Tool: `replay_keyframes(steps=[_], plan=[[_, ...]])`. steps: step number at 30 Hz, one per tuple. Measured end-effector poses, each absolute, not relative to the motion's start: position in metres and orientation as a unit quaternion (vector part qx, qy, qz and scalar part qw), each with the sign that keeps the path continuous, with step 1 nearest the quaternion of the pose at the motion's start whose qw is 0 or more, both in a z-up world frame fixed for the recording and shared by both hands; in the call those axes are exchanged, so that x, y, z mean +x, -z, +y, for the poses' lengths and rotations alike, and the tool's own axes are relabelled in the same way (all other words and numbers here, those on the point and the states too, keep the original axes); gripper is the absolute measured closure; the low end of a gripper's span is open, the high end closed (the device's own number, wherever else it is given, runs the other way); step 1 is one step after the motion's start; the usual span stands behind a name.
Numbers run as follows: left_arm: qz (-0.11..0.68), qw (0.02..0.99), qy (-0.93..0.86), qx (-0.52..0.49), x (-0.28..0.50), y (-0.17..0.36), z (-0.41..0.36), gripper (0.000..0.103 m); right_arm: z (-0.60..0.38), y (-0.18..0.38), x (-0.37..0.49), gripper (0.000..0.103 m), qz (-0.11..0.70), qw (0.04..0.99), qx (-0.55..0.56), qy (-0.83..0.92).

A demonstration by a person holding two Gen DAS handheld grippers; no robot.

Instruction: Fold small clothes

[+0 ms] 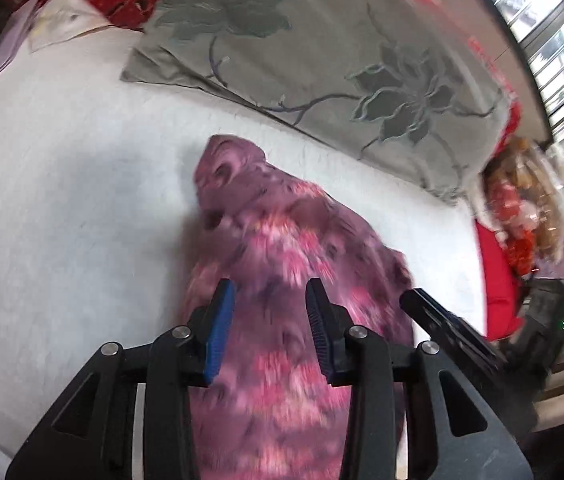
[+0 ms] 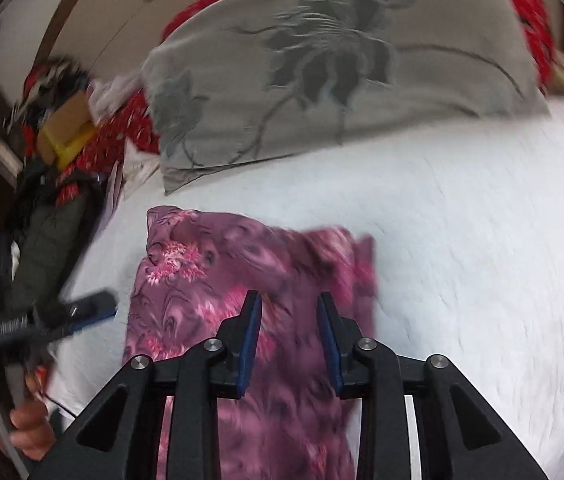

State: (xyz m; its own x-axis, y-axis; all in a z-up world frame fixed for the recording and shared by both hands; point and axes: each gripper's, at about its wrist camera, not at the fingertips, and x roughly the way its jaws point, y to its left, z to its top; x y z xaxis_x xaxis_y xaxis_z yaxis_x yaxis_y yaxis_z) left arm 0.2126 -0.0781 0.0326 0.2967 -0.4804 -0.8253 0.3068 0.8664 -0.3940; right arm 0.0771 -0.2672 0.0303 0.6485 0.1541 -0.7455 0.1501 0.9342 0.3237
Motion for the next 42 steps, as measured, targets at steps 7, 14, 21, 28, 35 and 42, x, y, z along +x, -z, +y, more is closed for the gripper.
replay_keyframes(steps=[7, 14, 21, 28, 35, 42], plan=[[0.573, 0.794, 0.193, -0.056, 0.254, 0.011, -0.113, 0.059, -0.275, 0.015, 0.120, 0.085, 0.455, 0.879, 0.138, 0.027], [0.546, 0.803, 0.234, -0.049, 0.215, -0.031, -0.084, 0.060, -0.279, -0.018, 0.095, 0.079, 0.453, 0.884, 0.118, -0.011], [0.564, 0.798, 0.213, 0.014, 0.166, 0.014, -0.080, 0.047, -0.255, 0.021, 0.047, 0.069, 0.515, 0.855, 0.053, -0.045], [0.553, 0.805, 0.213, 0.029, 0.123, -0.003, -0.057, 0.043, -0.246, -0.011, 0.014, 0.066, 0.469, 0.877, 0.093, -0.043], [0.555, 0.807, 0.196, 0.040, 0.106, 0.003, -0.053, 0.032, -0.231, 0.012, -0.002, 0.063, 0.499, 0.866, 0.034, -0.004], [0.556, 0.808, 0.186, 0.050, 0.092, 0.022, -0.053, 0.023, -0.232, 0.028, -0.033, 0.054, 0.521, 0.853, 0.029, -0.002]])
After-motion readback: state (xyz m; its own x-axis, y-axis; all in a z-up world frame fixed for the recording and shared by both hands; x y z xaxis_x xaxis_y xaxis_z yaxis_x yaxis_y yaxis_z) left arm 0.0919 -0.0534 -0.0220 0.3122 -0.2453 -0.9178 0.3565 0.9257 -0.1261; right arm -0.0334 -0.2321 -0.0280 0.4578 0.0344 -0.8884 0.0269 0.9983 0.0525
